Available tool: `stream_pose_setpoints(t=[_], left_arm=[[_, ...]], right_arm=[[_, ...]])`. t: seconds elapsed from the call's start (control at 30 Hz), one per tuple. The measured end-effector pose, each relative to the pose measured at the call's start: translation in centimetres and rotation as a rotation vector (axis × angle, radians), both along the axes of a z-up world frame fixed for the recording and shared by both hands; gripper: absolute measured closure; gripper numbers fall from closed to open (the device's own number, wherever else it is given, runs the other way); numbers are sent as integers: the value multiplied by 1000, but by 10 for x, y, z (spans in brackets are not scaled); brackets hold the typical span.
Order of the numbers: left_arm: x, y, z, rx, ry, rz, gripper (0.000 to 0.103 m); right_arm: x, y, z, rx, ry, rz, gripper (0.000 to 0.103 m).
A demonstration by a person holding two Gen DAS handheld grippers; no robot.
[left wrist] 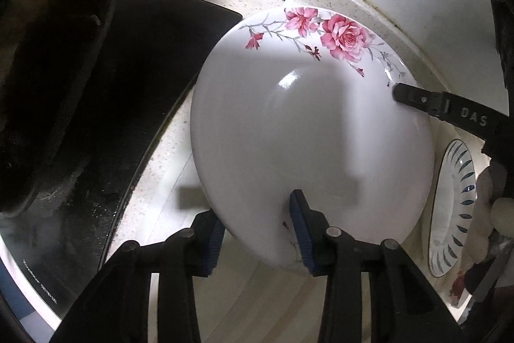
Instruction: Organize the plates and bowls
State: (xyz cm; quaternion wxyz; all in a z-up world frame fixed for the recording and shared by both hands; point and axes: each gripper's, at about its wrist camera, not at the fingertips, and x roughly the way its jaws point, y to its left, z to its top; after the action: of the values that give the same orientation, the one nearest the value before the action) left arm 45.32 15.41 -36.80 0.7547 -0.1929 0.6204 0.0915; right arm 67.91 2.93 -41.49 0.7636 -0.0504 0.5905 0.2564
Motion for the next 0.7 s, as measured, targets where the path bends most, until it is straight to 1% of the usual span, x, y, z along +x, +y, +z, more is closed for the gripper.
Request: stream_pose_setpoints(t=[0.1, 0.17, 0.23, 0.27, 0.3, 0.43, 0.6, 0.63, 0.7], left_arm=[[-5, -3, 6, 6, -6, -10, 67], [-7, -5, 13, 17, -16, -19, 66], [-8, -5, 20, 12, -27, -29, 66], [-10, -9, 24, 10, -30, -32, 66], [-18, -22, 29, 10, -34, -35, 66], [-26, -29, 42, 15, -43, -53, 66], [-41, -42, 68, 32, -78, -103, 66], [-43, -38, 74, 29, -84, -116, 66], [-53, -48, 78, 28, -94, -137, 66]], right_arm=[[-1, -7, -1, 29, 25, 3, 86], [-7, -9, 0, 18, 17, 12, 87], [-12, -12, 2, 19, 18, 13, 87], [-15, -16, 5, 25, 17, 6, 87], [-19, -19, 7, 30, 18, -1, 87], [-35, -32, 17, 36, 18, -28, 87], [-67, -59, 41, 63, 4, -66, 88], [-71, -63, 47, 72, 1, -76, 88], [-86, -76, 58, 91, -7, -103, 88]])
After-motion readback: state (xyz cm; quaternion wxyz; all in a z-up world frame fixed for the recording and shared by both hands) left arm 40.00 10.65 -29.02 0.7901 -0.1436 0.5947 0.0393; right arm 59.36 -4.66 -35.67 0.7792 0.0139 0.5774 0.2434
